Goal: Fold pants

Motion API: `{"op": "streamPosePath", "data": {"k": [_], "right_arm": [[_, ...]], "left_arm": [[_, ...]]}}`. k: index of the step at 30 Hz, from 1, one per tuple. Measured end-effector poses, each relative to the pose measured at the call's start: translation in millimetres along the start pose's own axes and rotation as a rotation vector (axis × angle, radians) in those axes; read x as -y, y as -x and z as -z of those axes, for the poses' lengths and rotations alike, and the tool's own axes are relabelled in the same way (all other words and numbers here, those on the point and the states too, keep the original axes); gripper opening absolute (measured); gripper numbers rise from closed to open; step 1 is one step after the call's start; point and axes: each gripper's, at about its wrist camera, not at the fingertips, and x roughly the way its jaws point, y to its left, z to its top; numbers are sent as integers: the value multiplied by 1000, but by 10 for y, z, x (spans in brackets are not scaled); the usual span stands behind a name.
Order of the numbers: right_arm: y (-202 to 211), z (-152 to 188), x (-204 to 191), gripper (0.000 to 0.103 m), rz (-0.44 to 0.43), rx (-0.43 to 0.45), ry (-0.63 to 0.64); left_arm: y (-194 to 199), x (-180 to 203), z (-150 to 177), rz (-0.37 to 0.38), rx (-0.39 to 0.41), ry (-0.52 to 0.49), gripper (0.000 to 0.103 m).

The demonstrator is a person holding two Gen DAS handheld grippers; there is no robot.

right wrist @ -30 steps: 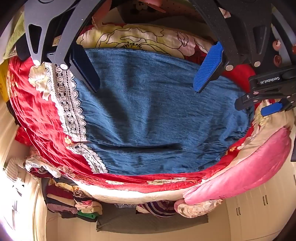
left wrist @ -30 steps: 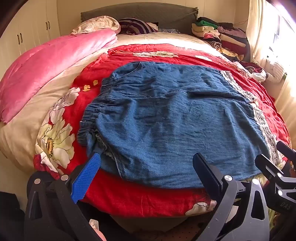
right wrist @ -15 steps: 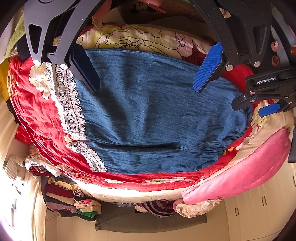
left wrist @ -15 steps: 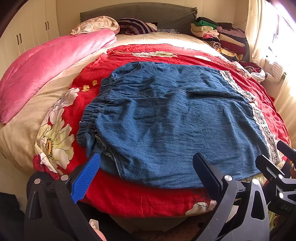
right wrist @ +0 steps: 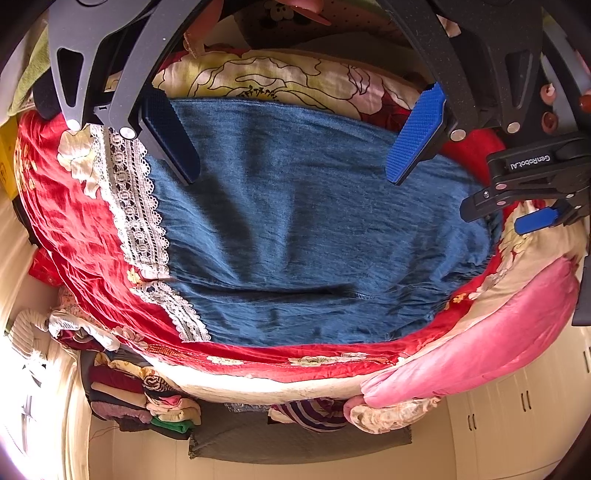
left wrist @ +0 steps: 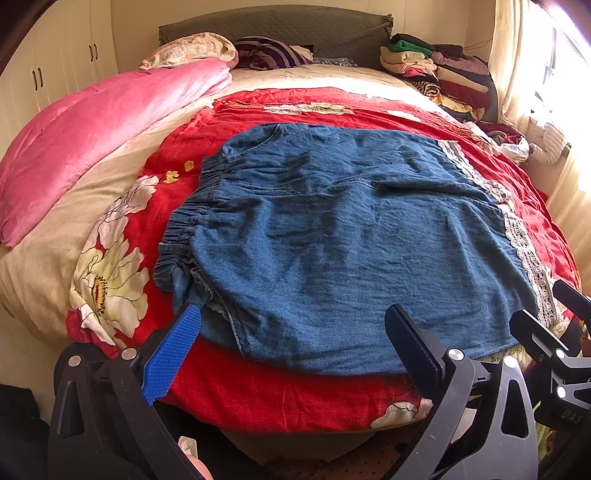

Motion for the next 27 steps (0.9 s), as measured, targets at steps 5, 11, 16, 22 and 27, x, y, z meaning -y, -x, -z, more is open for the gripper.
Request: {"op": "streamPosePath", "data": {"k": [5,11,16,22,27], "right_arm": [[-20,4,14,95,0,0,0],[0,2,-11,95,0,0,1],[13,1,-56,95,1,6,12],[-47,-95,-84,95,-8,7,39],[-210,-339,-135,95,-37,9,66]], "left_arm": [[8,3,-1,1,1,0,99],[11,7,-5,1,0,-1,99],[-1,3,-16,6,-3,-5,99],[-125,-71,-110,17,-10,5,99],[-277,-215,-355,9,-10,7,99]]}}
